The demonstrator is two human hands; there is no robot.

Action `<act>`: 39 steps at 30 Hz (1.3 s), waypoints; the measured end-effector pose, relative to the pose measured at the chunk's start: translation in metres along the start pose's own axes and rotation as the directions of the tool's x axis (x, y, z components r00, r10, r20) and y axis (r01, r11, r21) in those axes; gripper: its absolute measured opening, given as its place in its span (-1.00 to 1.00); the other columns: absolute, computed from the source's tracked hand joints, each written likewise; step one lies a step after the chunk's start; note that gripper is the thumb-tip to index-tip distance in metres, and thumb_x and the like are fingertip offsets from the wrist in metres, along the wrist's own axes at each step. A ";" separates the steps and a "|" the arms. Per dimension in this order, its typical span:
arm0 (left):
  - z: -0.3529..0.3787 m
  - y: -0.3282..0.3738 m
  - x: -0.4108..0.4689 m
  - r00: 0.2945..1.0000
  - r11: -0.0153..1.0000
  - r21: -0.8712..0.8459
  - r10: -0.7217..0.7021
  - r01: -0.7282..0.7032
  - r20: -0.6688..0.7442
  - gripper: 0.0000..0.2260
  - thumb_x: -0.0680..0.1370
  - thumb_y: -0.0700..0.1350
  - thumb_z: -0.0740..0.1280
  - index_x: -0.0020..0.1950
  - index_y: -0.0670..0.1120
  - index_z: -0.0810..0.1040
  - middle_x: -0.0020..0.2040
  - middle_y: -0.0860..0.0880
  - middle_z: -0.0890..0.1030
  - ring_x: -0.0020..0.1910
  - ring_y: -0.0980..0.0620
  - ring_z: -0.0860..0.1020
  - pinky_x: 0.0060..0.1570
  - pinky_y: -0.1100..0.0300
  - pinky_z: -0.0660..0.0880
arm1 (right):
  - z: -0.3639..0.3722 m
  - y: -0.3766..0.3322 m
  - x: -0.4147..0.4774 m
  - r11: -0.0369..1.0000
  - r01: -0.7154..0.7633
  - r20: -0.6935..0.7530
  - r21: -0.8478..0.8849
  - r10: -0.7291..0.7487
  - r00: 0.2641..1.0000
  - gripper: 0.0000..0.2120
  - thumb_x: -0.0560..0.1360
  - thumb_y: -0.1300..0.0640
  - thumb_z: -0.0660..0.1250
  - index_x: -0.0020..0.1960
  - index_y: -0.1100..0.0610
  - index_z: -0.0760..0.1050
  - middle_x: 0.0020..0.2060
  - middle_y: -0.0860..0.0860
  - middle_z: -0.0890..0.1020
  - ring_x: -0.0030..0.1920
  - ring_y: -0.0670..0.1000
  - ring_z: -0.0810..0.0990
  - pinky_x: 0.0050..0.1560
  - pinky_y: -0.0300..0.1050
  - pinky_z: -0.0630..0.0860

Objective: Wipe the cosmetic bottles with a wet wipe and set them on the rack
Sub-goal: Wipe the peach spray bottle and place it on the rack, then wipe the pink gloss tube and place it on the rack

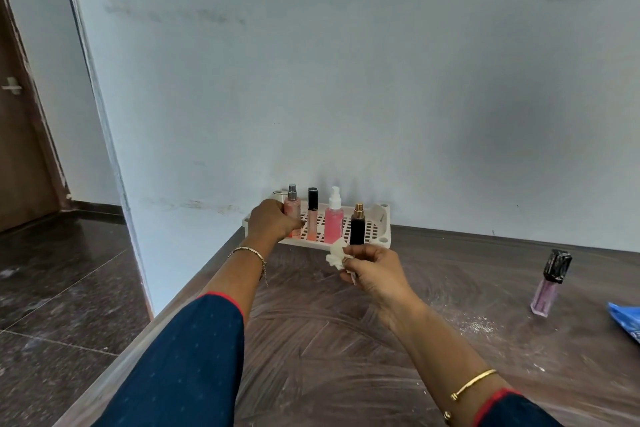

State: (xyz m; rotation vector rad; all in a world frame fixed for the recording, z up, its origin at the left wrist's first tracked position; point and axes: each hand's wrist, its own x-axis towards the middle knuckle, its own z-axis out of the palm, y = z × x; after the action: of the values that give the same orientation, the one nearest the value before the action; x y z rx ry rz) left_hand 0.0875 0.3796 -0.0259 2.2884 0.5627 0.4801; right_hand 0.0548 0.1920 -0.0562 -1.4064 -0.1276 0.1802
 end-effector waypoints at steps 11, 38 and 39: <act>-0.020 0.009 -0.018 1.000 0.998 -0.055 -0.002 0.002 -0.002 -0.31 0.33 -0.12 0.56 0.38 -0.17 0.37 0.28 -0.16 0.53 0.24 -0.13 0.52 0.22 0.04 0.45 | -0.011 -0.016 -0.023 1.000 0.013 -0.022 -0.020 -0.014 1.000 -0.83 0.45 0.46 0.33 -0.14 0.22 0.56 -0.18 0.09 0.63 -0.22 -0.03 0.63 -0.21 -0.27 0.62; 0.090 0.186 -0.187 0.823 0.833 -0.218 0.544 -0.508 0.161 -0.90 0.48 -0.17 0.36 -0.04 -0.07 0.64 -0.05 0.00 0.67 -0.04 0.07 0.59 -0.05 0.28 0.44 | -0.180 -0.055 -0.133 0.985 0.061 -0.321 0.159 -0.007 0.947 -0.80 0.45 0.52 0.23 -0.16 0.27 0.51 -0.14 0.20 0.61 -0.19 0.04 0.62 -0.23 -0.23 0.60; 0.097 0.191 -0.190 0.816 0.831 -0.212 0.551 -0.515 0.176 -0.89 0.49 -0.17 0.36 -0.02 -0.07 0.64 -0.04 0.01 0.66 -0.04 0.07 0.59 -0.06 0.29 0.42 | -0.187 -0.054 -0.134 0.984 0.059 -0.328 0.169 -0.001 0.945 -0.79 0.45 0.53 0.22 -0.16 0.27 0.50 -0.15 0.20 0.60 -0.20 0.04 0.61 -0.22 -0.21 0.60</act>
State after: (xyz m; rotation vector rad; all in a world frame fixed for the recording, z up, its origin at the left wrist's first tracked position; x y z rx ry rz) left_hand 0.0247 0.1030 0.0134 2.2889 -0.2492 0.4895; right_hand -0.0372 -0.0242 -0.0303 -1.2374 0.1394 -0.0682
